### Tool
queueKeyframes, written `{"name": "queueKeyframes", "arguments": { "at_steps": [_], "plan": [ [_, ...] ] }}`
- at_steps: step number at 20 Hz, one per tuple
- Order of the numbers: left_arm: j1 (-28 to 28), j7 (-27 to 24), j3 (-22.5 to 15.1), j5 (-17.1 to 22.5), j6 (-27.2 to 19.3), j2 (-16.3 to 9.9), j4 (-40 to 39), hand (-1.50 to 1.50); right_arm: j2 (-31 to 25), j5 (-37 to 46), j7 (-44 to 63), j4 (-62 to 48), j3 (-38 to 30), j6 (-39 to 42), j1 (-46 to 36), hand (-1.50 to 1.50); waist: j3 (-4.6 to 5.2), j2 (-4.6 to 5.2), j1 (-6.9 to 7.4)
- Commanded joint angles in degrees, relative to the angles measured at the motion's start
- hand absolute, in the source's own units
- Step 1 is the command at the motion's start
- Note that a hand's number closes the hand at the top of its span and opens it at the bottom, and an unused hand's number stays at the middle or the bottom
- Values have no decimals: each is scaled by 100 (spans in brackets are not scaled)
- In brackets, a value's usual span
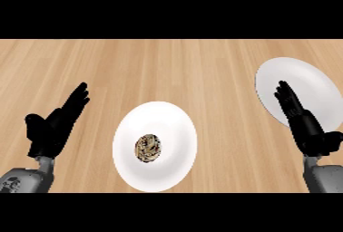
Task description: Pick the cupcake from the plate and place it in the plate
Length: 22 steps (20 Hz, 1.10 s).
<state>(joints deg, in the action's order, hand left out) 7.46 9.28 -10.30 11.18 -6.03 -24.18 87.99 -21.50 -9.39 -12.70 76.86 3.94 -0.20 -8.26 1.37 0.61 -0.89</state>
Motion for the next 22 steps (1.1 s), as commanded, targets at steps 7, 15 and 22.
{"name": "queueKeyframes", "arguments": {
  "at_steps": [7, 15, 22],
  "plan": [
    [-308, 336, -262, 244, -155, 754, -624, 0, -975, 1641, 448, 402, 945, 356, -2314, 150, 56, -63, 475],
    [-781, 89, -272, 187, -393, 1260, -748, 0, 1619, 673, -830, -1474, 386, -590, -2726, -150, -139, -37, 177],
    [-788, 312, -223, 104, -441, 1302, -531, 0, 895, 1399, 371, -1025, 1020, 146, -3092, -150, -133, -82, 91]
  ]
}}
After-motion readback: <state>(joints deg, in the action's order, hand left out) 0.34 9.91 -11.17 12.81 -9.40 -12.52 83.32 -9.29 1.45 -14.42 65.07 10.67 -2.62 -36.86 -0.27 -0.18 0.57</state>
